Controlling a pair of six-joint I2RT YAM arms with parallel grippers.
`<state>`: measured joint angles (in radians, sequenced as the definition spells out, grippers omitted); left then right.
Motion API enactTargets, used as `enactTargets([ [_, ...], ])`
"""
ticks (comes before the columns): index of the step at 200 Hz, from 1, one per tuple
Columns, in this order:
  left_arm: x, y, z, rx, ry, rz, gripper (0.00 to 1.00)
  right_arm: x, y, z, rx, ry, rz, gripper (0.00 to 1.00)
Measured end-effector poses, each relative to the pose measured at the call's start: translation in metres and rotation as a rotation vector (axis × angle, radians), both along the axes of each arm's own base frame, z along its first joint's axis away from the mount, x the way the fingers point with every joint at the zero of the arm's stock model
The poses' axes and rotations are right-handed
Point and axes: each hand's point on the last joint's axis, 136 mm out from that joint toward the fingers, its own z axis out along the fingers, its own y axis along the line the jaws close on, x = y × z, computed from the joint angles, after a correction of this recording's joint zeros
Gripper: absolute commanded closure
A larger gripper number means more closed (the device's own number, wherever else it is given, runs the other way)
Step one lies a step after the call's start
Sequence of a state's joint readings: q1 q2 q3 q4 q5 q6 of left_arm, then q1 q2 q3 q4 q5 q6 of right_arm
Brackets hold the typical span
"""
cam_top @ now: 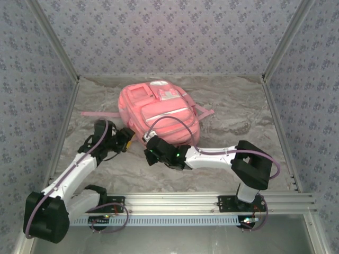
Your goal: Pack the student bag
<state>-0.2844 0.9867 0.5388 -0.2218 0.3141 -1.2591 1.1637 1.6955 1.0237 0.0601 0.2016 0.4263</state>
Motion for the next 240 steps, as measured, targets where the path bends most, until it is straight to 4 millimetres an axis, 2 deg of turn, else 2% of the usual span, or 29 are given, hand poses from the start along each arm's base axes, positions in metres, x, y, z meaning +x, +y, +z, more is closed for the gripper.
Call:
enactTargets([
  [32,-0.005,-0.002,-0.016,-0.006,0.002,0.008,0.45,0.001,0.002,0.002,0.014,-0.001,-0.003,1.0],
  [55,0.006,-0.007,-0.011,-0.02,-0.045,0.004,0.44,0.001,0.003,0.004,0.025,-0.004,-0.004,1.0],
  [92,0.021,-0.011,-0.007,-0.028,-0.104,0.01,0.49,0.0,0.005,0.005,0.038,0.009,-0.005,1.0],
  [116,0.027,-0.013,-0.008,-0.024,-0.118,0.014,0.56,-0.001,0.005,0.004,0.049,0.019,-0.008,1.0],
  [146,0.033,-0.013,-0.014,-0.011,-0.119,0.027,0.76,-0.001,0.005,0.002,0.05,0.022,-0.012,1.0],
  [193,0.036,-0.011,-0.013,0.008,-0.134,0.041,0.95,-0.001,0.003,0.0,0.046,0.025,-0.015,1.0],
  [215,0.035,-0.011,-0.013,0.015,-0.135,0.038,1.0,-0.001,0.0,-0.003,0.035,0.023,-0.021,1.0],
  [240,0.035,-0.009,-0.014,0.035,-0.129,0.041,1.0,0.0,-0.004,-0.007,0.019,0.023,-0.03,1.0],
])
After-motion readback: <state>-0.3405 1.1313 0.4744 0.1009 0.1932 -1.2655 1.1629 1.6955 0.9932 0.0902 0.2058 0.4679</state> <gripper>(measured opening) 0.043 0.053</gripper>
